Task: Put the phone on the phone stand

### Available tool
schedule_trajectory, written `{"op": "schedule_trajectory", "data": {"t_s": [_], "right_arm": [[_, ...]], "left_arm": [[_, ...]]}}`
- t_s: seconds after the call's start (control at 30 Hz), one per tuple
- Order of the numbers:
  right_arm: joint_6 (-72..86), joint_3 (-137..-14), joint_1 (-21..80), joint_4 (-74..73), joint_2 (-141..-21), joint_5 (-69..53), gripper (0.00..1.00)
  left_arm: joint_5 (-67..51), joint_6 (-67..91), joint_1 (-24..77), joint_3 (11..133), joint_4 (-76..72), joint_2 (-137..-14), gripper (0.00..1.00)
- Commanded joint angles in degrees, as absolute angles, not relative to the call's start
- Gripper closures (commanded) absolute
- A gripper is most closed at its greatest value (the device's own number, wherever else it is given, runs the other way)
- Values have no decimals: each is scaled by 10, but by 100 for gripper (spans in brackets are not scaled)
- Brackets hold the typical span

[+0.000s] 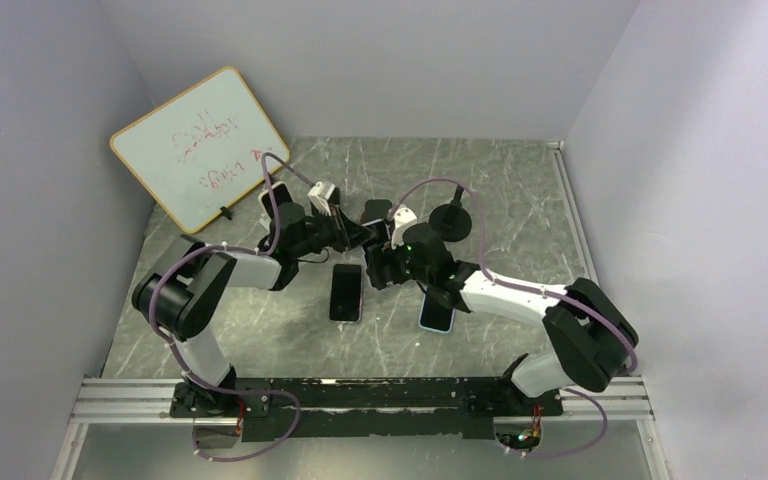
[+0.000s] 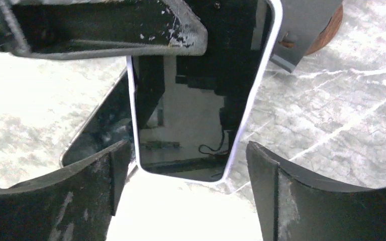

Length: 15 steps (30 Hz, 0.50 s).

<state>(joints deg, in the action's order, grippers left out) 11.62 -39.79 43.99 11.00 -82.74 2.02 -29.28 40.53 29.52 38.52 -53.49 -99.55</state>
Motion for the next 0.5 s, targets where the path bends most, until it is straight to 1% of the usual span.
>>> {"op": "schedule_trajectory", "data": {"t_s": [0.0, 0.1, 0.2, 0.33, 0.4, 0.47], "right_arm": [[92, -395, 442, 150, -795, 16, 2], [76, -400, 441, 152, -788, 25, 0], [66, -398, 437, 162, -769, 19, 0], [67, -386, 433, 178, -752, 3, 0], [68, -381, 433, 185, -745, -7, 0], [68, -375, 432, 193, -739, -14, 0]], "left_arm": [[-352, 359, 263, 434, -543, -980, 95], [-365, 287, 254, 495, -456, -963, 95], [-435, 174, 244, 591, -336, -966, 95], [-522, 38, 216, 727, -176, -999, 95], [-540, -27, 195, 793, -99, -1025, 95], [-561, -58, 168, 846, -49, -1053, 95]]}}
